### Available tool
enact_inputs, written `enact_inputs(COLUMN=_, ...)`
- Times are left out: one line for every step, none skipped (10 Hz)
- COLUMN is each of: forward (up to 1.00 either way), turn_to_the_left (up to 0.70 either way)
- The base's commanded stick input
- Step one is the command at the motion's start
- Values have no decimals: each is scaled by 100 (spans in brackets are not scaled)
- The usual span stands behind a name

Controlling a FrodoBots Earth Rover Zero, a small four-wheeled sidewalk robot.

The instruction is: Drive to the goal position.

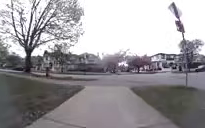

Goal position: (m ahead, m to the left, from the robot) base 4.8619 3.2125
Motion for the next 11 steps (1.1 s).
enact_inputs(forward=100, turn_to_the_left=0)
enact_inputs(forward=100, turn_to_the_left=0)
enact_inputs(forward=100, turn_to_the_left=0)
enact_inputs(forward=100, turn_to_the_left=0)
enact_inputs(forward=100, turn_to_the_left=0)
enact_inputs(forward=100, turn_to_the_left=0)
enact_inputs(forward=100, turn_to_the_left=0)
enact_inputs(forward=100, turn_to_the_left=0)
enact_inputs(forward=100, turn_to_the_left=23)
enact_inputs(forward=100, turn_to_the_left=40)
enact_inputs(forward=100, turn_to_the_left=40)
